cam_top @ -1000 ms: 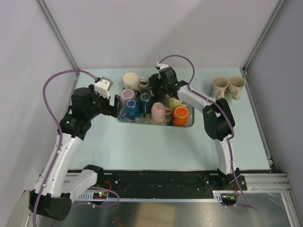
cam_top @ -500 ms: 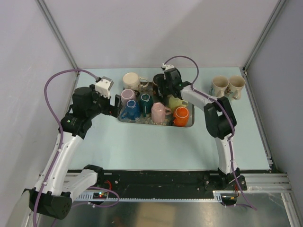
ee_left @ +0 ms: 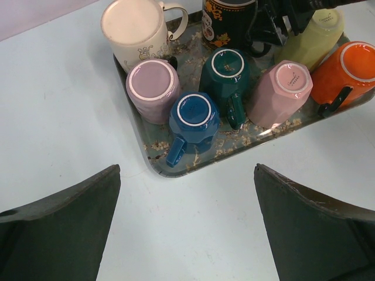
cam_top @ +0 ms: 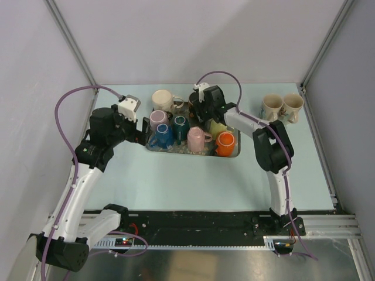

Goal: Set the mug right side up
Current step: Turn over the cup on the tray.

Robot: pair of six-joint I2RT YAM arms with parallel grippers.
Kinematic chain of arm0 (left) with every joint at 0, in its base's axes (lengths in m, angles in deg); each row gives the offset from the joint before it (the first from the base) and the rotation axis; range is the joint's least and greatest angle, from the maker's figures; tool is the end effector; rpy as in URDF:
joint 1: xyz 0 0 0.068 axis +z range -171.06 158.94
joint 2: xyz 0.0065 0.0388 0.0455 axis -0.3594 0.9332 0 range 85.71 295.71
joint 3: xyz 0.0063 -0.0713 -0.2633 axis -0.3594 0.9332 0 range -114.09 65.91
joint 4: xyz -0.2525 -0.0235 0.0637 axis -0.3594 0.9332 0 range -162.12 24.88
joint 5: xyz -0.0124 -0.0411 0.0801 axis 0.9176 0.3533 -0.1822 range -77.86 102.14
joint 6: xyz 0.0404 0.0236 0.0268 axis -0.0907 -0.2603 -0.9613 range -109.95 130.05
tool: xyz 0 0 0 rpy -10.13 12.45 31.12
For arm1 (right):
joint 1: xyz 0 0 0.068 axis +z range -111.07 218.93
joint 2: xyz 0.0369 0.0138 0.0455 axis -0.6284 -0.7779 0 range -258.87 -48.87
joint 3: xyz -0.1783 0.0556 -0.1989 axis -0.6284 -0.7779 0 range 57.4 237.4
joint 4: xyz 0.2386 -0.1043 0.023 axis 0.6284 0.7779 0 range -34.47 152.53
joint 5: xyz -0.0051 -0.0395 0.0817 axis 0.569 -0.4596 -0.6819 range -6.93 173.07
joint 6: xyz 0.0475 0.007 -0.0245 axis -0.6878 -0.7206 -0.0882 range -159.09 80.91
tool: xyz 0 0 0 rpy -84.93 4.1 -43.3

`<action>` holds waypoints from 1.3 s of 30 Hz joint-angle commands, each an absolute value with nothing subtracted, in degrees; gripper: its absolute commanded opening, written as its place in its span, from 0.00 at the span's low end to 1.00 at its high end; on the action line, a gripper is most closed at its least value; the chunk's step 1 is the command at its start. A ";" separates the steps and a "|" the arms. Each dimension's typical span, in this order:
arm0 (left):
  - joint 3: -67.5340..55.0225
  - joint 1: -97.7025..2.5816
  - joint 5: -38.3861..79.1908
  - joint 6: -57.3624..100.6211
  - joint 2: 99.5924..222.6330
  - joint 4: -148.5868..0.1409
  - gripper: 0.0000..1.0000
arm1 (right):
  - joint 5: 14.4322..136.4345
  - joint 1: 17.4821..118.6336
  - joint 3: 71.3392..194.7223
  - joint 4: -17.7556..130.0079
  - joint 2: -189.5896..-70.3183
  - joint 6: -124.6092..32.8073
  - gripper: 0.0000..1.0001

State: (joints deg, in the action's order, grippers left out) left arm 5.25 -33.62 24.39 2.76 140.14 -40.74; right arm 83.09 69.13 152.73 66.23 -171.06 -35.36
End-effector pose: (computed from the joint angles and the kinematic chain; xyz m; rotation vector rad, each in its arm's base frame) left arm 0.1954 -0.0512 0.3682 0.4801 1.9514 -0.2735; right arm 0.4262 0.2480 0.2130 -0.6528 2.1408 0.2522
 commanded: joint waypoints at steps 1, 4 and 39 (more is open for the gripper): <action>4.69 -33.15 24.51 3.29 139.40 -42.23 1.00 | 81.76 69.85 155.66 66.11 -173.35 -34.58 0.54; 4.58 -33.03 24.33 3.13 139.21 -42.22 1.00 | 81.80 69.32 155.69 66.80 -173.90 -36.05 0.51; 4.01 -33.98 33.16 -7.22 141.16 -42.74 0.96 | 64.56 60.57 164.68 69.05 -167.73 -44.95 0.00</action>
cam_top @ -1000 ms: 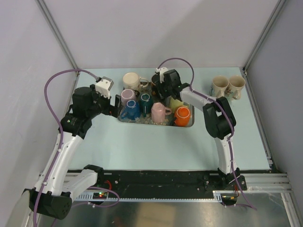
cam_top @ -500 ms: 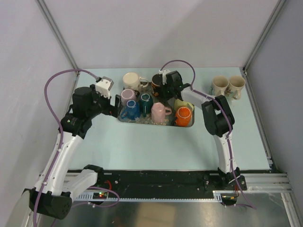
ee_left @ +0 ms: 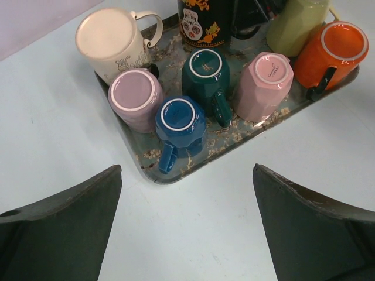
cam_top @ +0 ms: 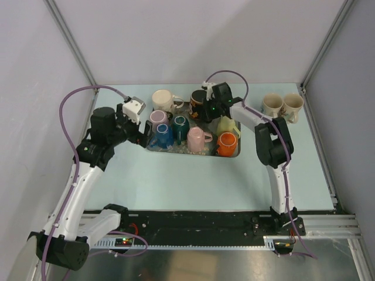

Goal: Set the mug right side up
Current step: Turn over the cup on the tray.

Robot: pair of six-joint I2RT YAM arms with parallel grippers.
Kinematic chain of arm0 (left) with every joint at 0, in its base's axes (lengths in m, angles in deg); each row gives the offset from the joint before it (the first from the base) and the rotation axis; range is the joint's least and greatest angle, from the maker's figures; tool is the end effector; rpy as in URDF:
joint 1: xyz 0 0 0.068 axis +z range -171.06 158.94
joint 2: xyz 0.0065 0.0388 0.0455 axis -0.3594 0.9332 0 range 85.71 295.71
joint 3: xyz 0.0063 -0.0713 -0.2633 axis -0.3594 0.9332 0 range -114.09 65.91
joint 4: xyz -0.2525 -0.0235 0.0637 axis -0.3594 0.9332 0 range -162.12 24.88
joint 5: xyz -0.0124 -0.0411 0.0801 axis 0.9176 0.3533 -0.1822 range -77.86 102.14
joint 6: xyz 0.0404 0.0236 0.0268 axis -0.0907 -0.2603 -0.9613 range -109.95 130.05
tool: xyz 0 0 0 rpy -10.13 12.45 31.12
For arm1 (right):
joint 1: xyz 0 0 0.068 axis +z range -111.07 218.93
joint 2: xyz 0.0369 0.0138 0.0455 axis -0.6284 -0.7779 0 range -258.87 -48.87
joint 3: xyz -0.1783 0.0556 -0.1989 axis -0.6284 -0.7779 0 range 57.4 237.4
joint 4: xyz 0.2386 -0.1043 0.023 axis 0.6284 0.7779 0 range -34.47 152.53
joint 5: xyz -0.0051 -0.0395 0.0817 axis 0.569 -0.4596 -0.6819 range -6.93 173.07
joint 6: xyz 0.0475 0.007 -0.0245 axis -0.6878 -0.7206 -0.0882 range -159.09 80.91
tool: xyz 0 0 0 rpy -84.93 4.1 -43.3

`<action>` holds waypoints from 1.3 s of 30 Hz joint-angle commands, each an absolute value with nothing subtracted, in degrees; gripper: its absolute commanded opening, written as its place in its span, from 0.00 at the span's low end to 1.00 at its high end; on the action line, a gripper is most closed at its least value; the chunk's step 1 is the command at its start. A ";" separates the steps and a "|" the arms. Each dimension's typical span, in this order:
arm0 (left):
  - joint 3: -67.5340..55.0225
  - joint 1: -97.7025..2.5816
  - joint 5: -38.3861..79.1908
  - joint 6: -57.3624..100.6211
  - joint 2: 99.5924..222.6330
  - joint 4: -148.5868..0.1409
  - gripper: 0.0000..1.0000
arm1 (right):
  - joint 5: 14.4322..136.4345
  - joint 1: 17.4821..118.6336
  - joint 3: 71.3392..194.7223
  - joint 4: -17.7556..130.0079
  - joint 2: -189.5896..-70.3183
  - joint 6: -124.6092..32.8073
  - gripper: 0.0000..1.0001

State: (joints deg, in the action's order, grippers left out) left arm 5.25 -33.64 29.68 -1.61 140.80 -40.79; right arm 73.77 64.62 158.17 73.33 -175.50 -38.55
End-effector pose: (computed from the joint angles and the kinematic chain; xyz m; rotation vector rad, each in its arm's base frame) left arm 0.1969 -0.0549 0.3666 0.6102 1.9177 -0.3191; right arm 0.4508 0.2232 0.1972 -0.6141 2.2747 0.4066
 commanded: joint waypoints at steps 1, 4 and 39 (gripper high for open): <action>3.94 -34.15 33.02 -8.25 141.34 -42.71 0.96 | 62.48 59.37 164.83 68.66 -167.85 -46.59 0.00; 3.52 -35.52 32.34 -12.64 142.18 -42.69 0.96 | 53.70 56.07 164.67 66.58 -168.46 -53.22 0.00; 15.12 -47.59 28.41 -50.76 151.61 -88.02 0.99 | 10.21 54.42 147.17 33.56 -155.52 -99.32 0.00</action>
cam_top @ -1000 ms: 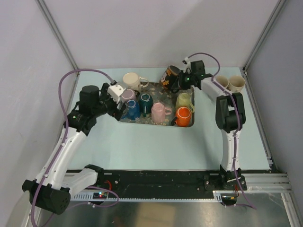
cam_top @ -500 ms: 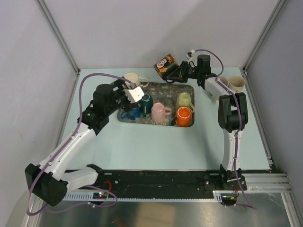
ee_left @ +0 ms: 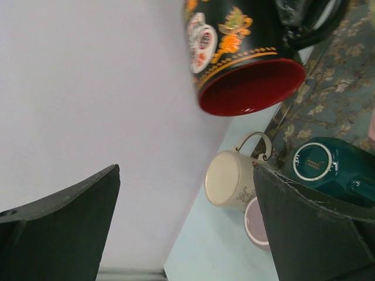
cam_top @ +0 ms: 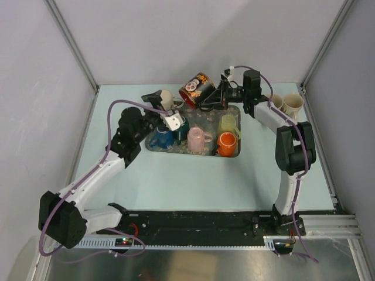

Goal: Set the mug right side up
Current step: Turn over the cup on the tray.

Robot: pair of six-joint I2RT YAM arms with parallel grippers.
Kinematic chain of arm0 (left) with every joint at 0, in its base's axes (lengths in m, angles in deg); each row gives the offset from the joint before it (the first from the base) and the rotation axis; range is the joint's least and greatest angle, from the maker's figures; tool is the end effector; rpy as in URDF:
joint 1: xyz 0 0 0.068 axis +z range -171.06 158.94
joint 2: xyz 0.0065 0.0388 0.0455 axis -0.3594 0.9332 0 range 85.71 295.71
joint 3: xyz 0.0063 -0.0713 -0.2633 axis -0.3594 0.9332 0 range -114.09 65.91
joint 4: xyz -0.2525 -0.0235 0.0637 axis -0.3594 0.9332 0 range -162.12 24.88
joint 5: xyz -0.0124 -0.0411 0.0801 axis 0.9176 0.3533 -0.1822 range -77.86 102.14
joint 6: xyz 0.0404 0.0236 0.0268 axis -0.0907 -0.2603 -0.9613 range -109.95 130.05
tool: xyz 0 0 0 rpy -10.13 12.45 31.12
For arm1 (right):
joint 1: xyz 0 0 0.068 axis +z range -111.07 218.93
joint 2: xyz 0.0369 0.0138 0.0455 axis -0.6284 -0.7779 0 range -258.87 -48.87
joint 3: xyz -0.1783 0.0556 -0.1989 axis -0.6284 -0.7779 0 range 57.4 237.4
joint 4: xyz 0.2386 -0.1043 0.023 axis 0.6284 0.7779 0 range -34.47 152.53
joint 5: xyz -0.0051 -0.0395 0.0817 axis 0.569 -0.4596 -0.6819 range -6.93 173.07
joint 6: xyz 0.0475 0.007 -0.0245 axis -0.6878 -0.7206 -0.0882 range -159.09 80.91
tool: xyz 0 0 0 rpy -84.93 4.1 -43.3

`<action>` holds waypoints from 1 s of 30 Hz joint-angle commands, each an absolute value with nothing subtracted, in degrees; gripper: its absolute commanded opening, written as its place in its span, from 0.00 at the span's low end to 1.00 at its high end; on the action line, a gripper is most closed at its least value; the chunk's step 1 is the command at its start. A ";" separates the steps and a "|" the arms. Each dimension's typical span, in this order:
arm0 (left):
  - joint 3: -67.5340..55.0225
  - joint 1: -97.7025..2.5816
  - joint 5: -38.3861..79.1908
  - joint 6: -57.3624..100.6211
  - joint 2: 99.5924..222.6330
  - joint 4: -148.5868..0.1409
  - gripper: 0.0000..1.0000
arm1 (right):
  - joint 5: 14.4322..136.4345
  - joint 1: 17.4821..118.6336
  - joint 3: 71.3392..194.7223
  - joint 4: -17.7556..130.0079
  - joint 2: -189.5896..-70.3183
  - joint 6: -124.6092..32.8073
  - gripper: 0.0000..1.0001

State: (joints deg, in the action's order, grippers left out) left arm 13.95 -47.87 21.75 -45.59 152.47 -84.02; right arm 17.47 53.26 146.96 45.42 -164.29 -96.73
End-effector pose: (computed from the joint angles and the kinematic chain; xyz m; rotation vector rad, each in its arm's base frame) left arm 0.2445 -0.1302 0.3460 1.1659 1.1342 0.2517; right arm 0.4428 0.1465 0.2750 -0.1619 2.1280 1.8537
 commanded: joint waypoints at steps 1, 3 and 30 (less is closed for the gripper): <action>15.16 -47.60 29.06 -51.20 152.01 -88.11 0.99 | 9.77 54.85 146.71 33.39 -155.02 -99.44 0.00; 15.17 -47.82 29.38 -52.09 152.97 -89.46 0.98 | 8.85 55.81 145.67 33.14 -153.96 -99.55 0.00; 18.52 -51.07 28.41 -59.22 157.80 -113.34 0.14 | 8.26 58.83 144.55 43.63 -152.36 -90.45 0.00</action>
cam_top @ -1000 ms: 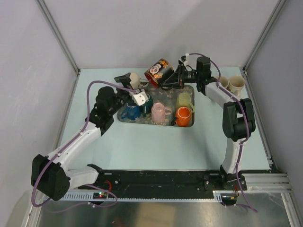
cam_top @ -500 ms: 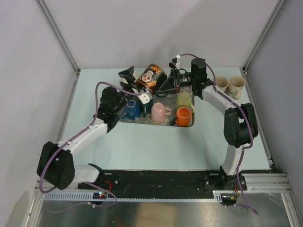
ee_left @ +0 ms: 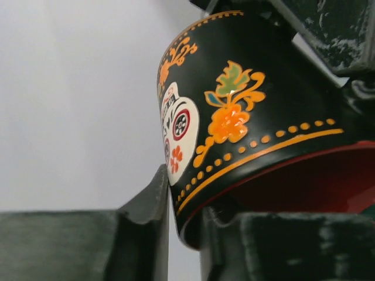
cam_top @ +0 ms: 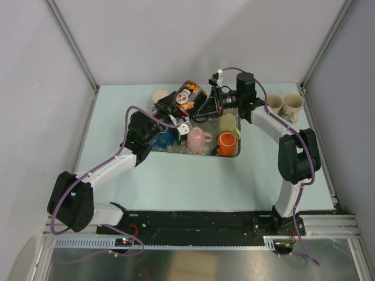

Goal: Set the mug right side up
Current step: Turn over the cup on the tray.

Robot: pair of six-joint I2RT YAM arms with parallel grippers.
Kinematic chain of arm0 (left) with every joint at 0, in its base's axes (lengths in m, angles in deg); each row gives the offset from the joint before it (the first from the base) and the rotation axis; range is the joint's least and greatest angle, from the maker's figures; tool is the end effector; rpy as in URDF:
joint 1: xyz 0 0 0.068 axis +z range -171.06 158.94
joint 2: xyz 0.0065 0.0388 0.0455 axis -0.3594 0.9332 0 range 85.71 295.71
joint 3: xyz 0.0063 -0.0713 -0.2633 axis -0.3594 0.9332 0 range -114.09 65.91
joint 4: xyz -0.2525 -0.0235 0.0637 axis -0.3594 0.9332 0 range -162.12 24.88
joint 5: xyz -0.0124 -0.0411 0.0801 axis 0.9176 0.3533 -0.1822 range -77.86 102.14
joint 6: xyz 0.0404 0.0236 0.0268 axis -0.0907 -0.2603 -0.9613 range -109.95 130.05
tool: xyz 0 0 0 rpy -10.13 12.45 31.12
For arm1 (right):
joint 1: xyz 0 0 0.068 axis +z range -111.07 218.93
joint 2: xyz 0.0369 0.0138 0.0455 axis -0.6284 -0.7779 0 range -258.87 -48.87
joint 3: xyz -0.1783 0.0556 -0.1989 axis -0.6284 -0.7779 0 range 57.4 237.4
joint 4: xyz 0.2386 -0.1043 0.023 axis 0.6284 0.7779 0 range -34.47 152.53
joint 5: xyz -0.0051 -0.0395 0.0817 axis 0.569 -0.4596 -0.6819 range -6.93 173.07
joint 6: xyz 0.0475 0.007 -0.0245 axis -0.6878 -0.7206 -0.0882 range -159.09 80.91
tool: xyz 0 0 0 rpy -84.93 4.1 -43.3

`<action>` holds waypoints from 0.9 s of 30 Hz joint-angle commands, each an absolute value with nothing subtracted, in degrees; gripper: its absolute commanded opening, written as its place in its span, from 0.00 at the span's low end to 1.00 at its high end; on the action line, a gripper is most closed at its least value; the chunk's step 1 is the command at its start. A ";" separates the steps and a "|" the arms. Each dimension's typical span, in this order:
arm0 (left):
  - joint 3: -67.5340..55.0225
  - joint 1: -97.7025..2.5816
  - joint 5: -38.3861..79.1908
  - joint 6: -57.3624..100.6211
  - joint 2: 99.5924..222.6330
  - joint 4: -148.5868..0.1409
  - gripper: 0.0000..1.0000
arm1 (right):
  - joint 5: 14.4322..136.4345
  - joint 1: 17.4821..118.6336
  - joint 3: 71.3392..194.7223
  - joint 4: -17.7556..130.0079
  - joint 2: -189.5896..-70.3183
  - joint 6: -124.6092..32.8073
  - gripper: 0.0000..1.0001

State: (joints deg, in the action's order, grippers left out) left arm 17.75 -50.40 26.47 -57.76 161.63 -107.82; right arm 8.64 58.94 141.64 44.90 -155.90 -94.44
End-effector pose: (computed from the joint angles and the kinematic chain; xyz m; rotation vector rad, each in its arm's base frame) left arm 0.2641 -0.1585 0.3235 1.2108 0.7926 0.3722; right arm 0.3905 0.1786 0.3088 -0.5118 2.0759 1.9953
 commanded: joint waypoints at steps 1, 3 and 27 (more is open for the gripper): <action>18.84 -51.14 28.10 -59.08 157.44 -113.34 0.07 | 8.66 58.90 144.88 44.31 -152.56 -89.51 0.00; 19.32 -51.17 27.23 -58.32 156.79 -113.34 0.02 | 9.58 58.93 145.32 46.00 -152.80 -87.79 0.01; -2.76 -53.42 10.45 -24.60 141.97 -40.51 0.00 | 40.97 66.48 149.74 99.54 -130.67 -2.27 0.82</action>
